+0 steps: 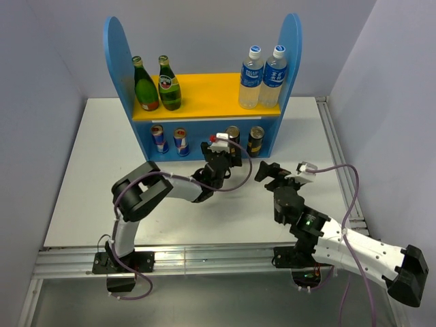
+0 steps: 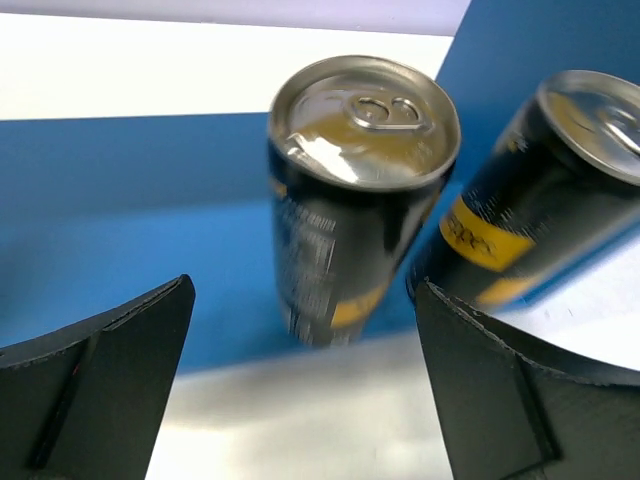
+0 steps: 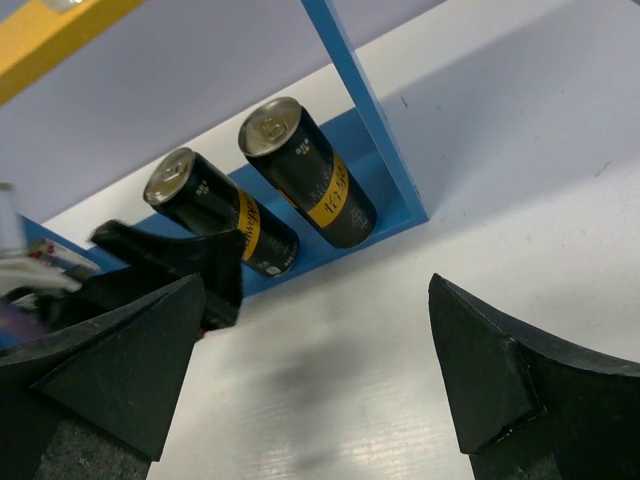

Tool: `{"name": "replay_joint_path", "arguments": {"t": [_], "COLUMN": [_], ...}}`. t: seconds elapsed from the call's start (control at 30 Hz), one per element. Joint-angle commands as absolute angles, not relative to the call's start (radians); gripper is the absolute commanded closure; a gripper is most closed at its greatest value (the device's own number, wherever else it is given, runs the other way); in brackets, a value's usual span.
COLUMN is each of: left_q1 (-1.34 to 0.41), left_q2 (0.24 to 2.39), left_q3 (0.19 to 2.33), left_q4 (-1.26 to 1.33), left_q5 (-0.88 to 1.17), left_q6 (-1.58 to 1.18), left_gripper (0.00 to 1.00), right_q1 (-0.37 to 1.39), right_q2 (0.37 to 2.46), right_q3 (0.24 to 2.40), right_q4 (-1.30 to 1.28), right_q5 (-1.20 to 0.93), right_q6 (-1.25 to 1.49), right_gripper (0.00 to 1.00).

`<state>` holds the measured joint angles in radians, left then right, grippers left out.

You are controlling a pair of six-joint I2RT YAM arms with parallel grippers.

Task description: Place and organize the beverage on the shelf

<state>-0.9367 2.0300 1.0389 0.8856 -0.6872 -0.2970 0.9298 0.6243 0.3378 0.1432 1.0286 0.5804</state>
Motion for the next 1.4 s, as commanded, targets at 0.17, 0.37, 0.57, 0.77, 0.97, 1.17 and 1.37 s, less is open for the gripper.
{"name": "replay_joint_path", "arguments": {"t": [0.17,0.37,0.57,0.77,0.97,1.17,1.37], "left_q1": [-1.055,-1.205,-1.385,-1.488,-1.513,-1.514,-1.513], "left_q2": [1.77,1.524,1.228,0.968,0.85,0.894,0.904], "left_q3": [0.827,0.727,0.79,1.001,1.192,1.413,1.393], "left_q4": [0.928,0.517,-0.134,-0.697,-0.785,-1.024,-1.007], "left_q5": [-0.802,-0.909,-1.146,-1.271,-1.321,-1.243,-1.241], "left_q6": [-0.31,-0.504,-0.783,-0.913,-0.734,-0.846,-0.835], "left_gripper": [0.01,0.01,0.01,0.01,0.01,0.01,0.01], "right_q1": [0.943,1.006,1.051,1.114,1.115,1.115,1.115], "right_q2": [0.614,0.563,0.607,0.589,0.632,0.663,0.588], "right_q3": [0.363,0.411,0.584,0.842,1.142,1.29,1.243], "right_q4": [0.081,-0.025,-0.145,-0.325,-0.539,-0.744,-0.732], "right_q5": [1.066,0.926,0.686,0.673,0.77,0.779,0.793], "right_q6": [0.656,0.626,0.519,0.391,0.305,0.396,0.394], "right_gripper": [0.0,0.0,0.0,0.0,0.0,0.0,0.0]}}
